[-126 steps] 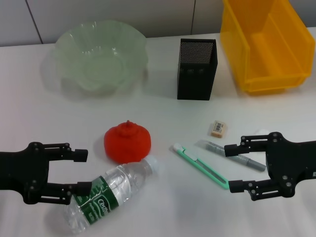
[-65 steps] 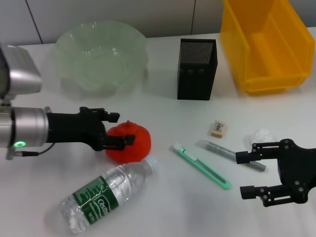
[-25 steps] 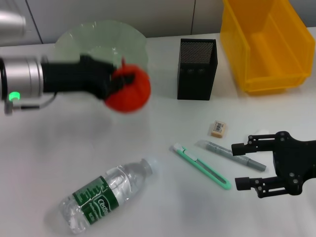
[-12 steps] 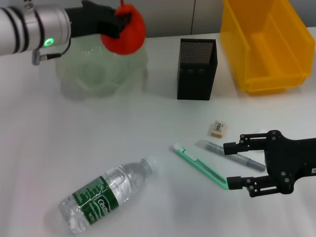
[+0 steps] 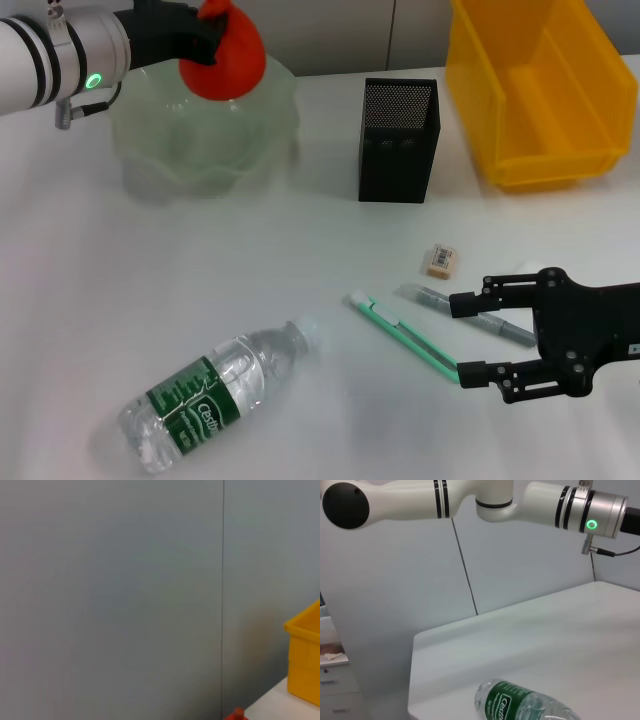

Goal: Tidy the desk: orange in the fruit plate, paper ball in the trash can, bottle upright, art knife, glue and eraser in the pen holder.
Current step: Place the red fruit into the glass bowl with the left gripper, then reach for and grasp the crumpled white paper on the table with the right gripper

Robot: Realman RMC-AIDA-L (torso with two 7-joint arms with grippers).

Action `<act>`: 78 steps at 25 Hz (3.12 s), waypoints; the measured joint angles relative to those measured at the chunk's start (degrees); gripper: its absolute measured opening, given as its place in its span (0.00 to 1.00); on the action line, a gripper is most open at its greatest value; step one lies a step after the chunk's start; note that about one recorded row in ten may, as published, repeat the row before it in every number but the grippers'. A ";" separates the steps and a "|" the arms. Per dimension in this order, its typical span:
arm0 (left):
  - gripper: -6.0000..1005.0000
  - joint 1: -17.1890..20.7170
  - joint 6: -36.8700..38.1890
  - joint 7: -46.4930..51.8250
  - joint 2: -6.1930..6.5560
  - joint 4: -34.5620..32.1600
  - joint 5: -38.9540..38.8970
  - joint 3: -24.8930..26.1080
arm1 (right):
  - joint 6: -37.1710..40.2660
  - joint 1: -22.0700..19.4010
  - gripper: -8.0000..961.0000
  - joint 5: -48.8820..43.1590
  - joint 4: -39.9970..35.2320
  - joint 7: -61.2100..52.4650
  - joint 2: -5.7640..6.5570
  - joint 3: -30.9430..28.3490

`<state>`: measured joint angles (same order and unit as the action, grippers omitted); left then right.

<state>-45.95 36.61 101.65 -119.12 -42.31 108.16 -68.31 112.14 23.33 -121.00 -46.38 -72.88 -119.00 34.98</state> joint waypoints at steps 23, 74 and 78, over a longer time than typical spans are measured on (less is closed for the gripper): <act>0.61 8.31 21.62 -12.34 0.93 -4.44 -13.63 0.71 | -0.45 0.33 0.76 -0.07 -2.32 -5.60 0.32 -0.41; 0.84 23.71 61.82 -30.86 4.13 2.17 -10.59 8.64 | -18.63 21.14 0.75 -46.23 -14.15 -69.70 0.08 31.73; 0.84 23.47 61.61 -30.91 4.04 2.50 -10.60 8.75 | -19.97 21.17 0.74 -46.20 -12.51 -69.71 0.03 32.32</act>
<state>-22.48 98.22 70.74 -115.08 -39.81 97.56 -59.55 92.17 44.50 -167.19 -58.88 -142.59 -118.97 67.31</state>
